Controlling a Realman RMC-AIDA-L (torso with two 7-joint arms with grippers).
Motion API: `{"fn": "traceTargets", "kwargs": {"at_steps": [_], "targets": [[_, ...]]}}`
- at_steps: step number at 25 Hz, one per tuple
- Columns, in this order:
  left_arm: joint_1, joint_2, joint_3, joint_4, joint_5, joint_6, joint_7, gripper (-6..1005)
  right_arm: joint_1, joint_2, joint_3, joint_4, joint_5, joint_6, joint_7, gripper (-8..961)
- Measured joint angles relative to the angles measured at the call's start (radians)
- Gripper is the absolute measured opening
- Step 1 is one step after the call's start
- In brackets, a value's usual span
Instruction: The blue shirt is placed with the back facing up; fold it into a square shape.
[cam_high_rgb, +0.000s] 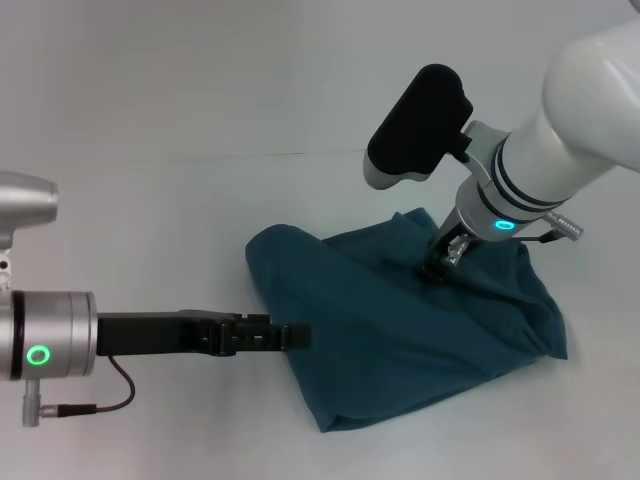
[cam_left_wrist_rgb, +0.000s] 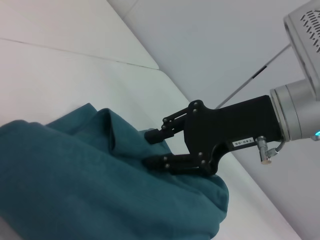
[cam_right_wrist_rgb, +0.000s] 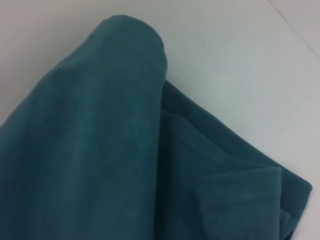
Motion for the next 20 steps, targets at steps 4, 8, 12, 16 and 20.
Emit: {"fn": "traceTargets", "kwargs": {"at_steps": [4, 8, 12, 16, 20], "targets": [[-0.001, 0.001, 0.000, -0.005, 0.002, -0.005, 0.000, 949, -0.006, 0.000, 0.009, 0.002, 0.001, 0.006, 0.001, 415], [-0.001, 0.001, 0.000, -0.005, 0.001, -0.006, 0.000, 949, -0.005, -0.001, 0.013, 0.018, 0.001, 0.007, 0.001, 248], [0.000, 0.001, 0.001, -0.005, 0.000, -0.006, 0.001, 949, -0.008, -0.001, 0.027, 0.021, 0.001, 0.017, 0.003, 115], [0.000, 0.001, 0.001, -0.005, 0.001, -0.004, 0.001, 949, -0.011, -0.001, 0.105, 0.016, 0.002, 0.026, 0.005, 77], [0.000, 0.001, 0.000, -0.005, 0.001, -0.003, 0.001, 949, -0.020, -0.003, 0.154, 0.014, 0.002, 0.029, 0.003, 38]]}}
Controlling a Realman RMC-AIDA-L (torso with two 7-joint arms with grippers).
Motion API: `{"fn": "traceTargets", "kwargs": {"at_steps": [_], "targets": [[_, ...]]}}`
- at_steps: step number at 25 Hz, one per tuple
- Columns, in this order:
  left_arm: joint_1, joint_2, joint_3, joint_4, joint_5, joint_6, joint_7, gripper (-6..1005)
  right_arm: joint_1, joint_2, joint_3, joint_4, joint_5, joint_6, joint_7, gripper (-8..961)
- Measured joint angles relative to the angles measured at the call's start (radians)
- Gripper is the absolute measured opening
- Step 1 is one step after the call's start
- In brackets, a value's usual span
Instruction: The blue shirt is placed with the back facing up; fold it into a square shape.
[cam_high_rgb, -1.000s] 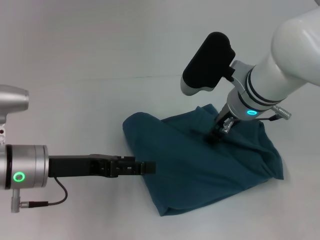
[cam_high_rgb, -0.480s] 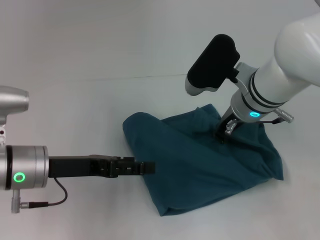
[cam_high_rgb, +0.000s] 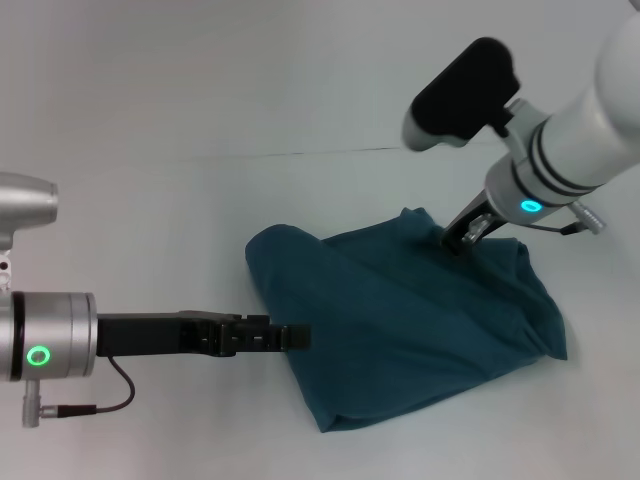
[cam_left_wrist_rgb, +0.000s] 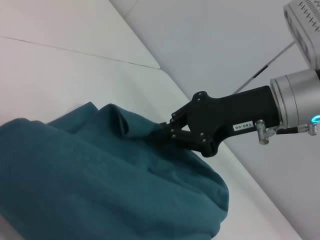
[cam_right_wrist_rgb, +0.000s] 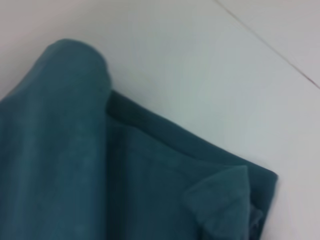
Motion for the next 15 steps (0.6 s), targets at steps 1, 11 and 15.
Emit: {"fn": "traceTargets", "kwargs": {"at_steps": [1, 11, 15], "targets": [[0.000, 0.000, 0.000, 0.000, 0.000, 0.000, 0.000, 949, -0.005, -0.001, 0.016, -0.002, 0.000, 0.003, 0.000, 29], [-0.007, 0.001, 0.004, 0.000, 0.006, -0.005, 0.000, 949, -0.046, -0.003, 0.159, -0.006, 0.016, 0.041, -0.008, 17], [-0.009, 0.001, 0.006, 0.000, 0.007, -0.006, 0.000, 949, -0.054, -0.006, 0.193, -0.004, 0.023, 0.060, -0.009, 17]]}}
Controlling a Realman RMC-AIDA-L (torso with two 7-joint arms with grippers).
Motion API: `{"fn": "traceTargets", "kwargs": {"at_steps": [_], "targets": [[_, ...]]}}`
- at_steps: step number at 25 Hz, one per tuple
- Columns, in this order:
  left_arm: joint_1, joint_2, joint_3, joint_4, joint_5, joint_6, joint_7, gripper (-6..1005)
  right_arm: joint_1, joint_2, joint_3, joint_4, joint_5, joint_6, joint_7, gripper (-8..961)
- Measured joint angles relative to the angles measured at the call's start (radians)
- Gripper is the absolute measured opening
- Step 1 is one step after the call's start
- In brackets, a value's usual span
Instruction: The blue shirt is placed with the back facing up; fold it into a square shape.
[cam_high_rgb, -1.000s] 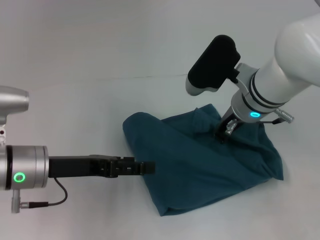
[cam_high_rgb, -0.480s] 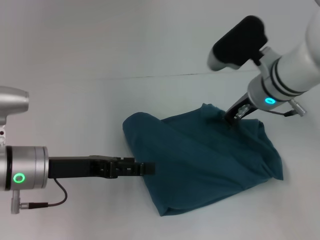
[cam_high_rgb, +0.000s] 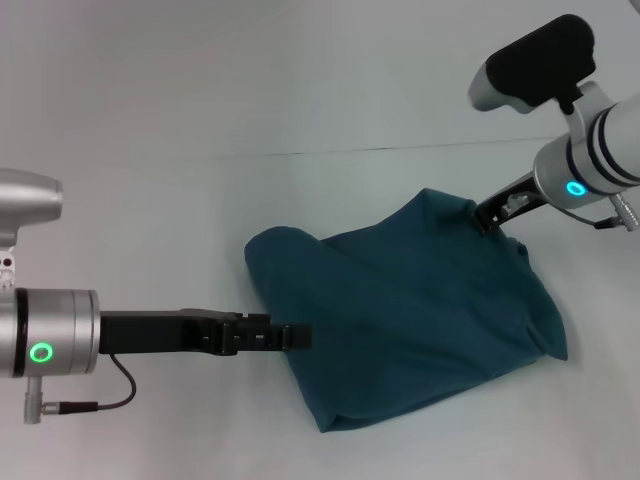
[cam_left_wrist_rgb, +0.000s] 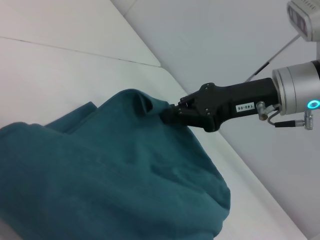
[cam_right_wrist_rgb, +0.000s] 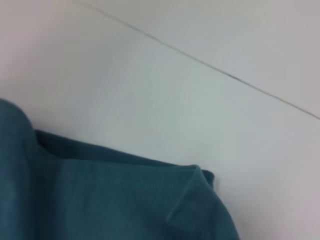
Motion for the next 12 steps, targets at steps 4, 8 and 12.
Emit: {"fn": "traceTargets", "kwargs": {"at_steps": [4, 8, 12], "targets": [[0.003, 0.000, 0.000, 0.000, 0.000, 0.000, 0.002, 949, -0.007, -0.001, 0.008, 0.006, 0.000, 0.027, 0.000, 18], [0.005, 0.000, 0.002, 0.000, 0.001, 0.000, 0.007, 949, -0.009, -0.001, 0.007, 0.010, -0.003, 0.060, -0.001, 18], [0.006, 0.000, 0.002, 0.000, 0.001, 0.001, 0.008, 949, -0.011, -0.001, 0.002, 0.013, -0.006, 0.094, -0.002, 18]]}}
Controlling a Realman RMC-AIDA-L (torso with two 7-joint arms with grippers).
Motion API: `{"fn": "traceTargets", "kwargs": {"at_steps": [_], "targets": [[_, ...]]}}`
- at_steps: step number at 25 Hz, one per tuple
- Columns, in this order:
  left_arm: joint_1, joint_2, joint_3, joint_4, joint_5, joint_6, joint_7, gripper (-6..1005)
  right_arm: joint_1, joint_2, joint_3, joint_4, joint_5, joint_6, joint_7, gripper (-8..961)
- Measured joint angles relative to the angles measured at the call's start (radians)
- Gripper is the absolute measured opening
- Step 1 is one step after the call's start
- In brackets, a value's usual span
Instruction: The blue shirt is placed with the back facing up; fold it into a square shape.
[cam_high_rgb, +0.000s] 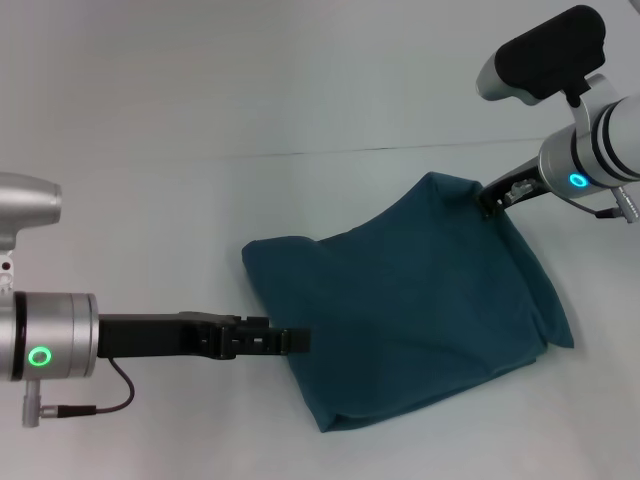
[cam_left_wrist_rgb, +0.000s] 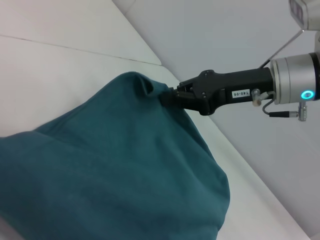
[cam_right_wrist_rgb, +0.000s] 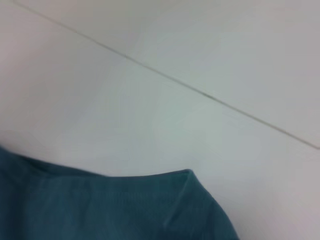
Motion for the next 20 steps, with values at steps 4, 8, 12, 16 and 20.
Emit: {"fn": "traceTargets", "kwargs": {"at_steps": [4, 8, 12, 16, 20], "targets": [[0.001, 0.000, 0.000, 0.000, 0.000, 0.001, 0.001, 949, 0.000, 0.000, -0.004, 0.012, -0.002, 0.017, -0.001, 18], [0.002, 0.000, 0.000, 0.004, 0.001, 0.002, 0.002, 949, 0.005, -0.001, -0.005, 0.038, -0.012, 0.037, -0.011, 19], [0.002, 0.000, 0.000, 0.005, 0.002, 0.001, 0.003, 949, 0.003, 0.002, -0.006, 0.040, -0.037, 0.068, -0.013, 19], [0.001, 0.000, 0.000, 0.005, 0.004, 0.000, 0.005, 949, 0.001, 0.003, -0.007, 0.040, -0.039, 0.093, -0.013, 18], [0.001, 0.000, 0.000, 0.005, 0.012, 0.000, 0.005, 949, 0.003, 0.003, -0.020, 0.051, -0.040, 0.116, -0.014, 33]]}}
